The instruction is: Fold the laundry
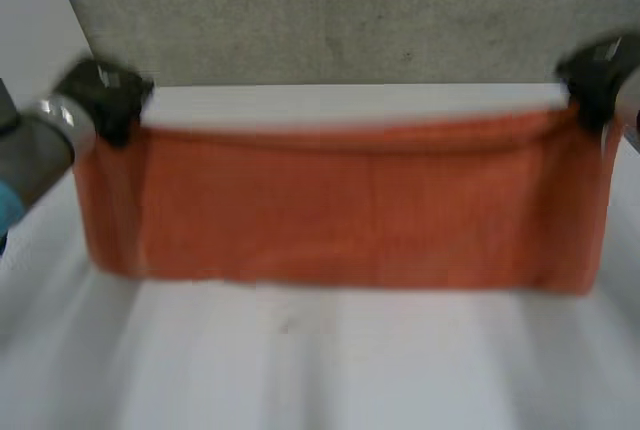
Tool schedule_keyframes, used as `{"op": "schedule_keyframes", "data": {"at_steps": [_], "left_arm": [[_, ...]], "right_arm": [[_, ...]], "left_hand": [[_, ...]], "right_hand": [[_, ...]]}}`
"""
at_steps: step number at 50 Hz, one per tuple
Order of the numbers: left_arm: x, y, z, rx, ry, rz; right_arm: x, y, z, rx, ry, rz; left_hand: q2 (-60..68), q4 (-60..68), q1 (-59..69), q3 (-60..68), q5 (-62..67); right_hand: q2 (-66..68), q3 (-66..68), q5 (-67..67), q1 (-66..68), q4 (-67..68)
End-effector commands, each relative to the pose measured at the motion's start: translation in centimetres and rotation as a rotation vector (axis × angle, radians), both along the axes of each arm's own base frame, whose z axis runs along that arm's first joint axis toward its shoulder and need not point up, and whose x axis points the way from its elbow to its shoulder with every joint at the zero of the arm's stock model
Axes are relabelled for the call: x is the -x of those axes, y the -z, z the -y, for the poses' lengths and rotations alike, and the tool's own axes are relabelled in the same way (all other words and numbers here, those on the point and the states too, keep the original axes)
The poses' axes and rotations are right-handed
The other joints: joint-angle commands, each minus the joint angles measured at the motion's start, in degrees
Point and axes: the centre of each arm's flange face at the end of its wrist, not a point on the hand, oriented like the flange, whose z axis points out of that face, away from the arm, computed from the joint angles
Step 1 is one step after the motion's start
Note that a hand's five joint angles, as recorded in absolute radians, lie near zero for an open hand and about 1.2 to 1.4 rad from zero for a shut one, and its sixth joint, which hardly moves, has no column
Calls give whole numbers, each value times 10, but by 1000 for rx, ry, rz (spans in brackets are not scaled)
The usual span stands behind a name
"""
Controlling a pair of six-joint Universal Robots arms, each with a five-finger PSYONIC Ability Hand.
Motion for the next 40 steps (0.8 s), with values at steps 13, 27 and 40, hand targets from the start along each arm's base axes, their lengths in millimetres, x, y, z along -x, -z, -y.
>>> {"op": "schedule_keyframes", "data": {"at_steps": [13,27,40], "left_arm": [[-4,-97,-4,496,36,-386],[-9,76,-20,76,18,-294],[-37,133,-83,-223,-67,-138]], "right_arm": [[3,-88,-14,471,-16,306],[-6,94,-8,-96,-32,211],[7,150,-41,-393,-23,27]], "left_hand": [[113,115,154,116,142],[113,115,154,116,142],[113,115,154,116,142]], "right_hand": [[123,119,131,240,117],[123,119,131,240,117],[123,119,131,240,117]]}}
